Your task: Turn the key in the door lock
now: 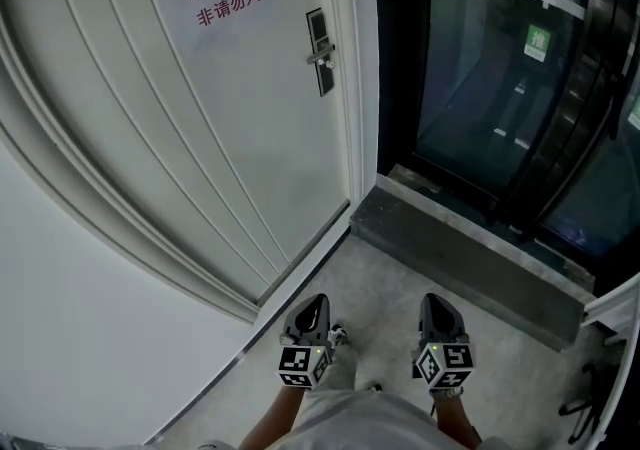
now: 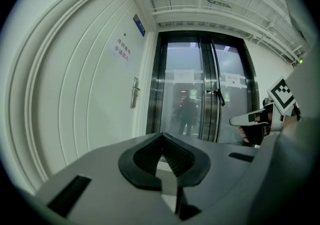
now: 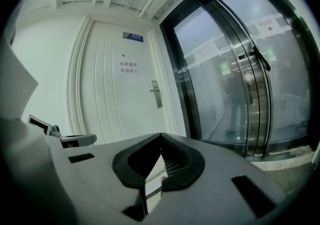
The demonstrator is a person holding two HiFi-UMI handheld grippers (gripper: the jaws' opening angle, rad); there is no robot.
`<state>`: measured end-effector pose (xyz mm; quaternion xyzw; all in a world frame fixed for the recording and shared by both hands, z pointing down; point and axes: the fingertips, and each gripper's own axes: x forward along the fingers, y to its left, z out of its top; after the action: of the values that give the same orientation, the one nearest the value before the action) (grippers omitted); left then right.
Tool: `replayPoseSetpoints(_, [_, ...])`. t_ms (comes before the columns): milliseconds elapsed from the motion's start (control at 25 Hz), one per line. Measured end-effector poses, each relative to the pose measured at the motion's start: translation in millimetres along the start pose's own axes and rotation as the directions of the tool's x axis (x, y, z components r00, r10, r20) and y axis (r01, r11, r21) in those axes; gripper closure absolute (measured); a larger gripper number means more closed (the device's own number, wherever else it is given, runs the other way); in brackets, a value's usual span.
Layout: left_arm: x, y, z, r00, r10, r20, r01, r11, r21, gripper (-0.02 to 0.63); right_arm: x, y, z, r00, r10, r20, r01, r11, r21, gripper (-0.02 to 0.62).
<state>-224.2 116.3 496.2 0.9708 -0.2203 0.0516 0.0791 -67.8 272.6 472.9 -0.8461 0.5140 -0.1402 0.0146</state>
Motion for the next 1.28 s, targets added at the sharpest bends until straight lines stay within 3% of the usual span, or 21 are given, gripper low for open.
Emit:
replayPoseSetpoints(160, [43.7,19.2,-0.7,0.999,-0.019,-0.026,0.018,1.000,-0.013,0.597,36.8,-10.5,3.2,1.000,-0.025,-0.011,0.025,1.000,0.002,0.594])
replayPoseSetpoints(440, [150.2,41.0,25.7,0.995,-0.103,0.015,0.103,0.995,0.002,0.597,123.2,-36.3,41.7,0.996,-0.079,0.028,0.080,0.997,-0.008,0.594])
replayPoseSetpoints(720, [233.4,89.3,60.6,0.987,-0.159,0.034,0.158,0.987,0.031,0.597,214.4,-26.3,67.2,0.994,-0.097,0.049,0.097,0.995,-0.007,0.594])
replayPoseSetpoints(1160, [285.8,152.1,76.2,0.988,-0.143,0.057,0.142,0.990,0.013,0.597,289.3,-11.2,82.3,0.994,-0.096,0.050,0.098,0.995,-0.025,0.594])
replayPoseSetpoints(1280, [287.2,165.1,74.1,0.992,-0.112,0.054,0.112,0.994,0.002,0.597,307.1,-5.4,82.0,0.997,-0.065,0.040,0.066,0.998,-0.012,0.594])
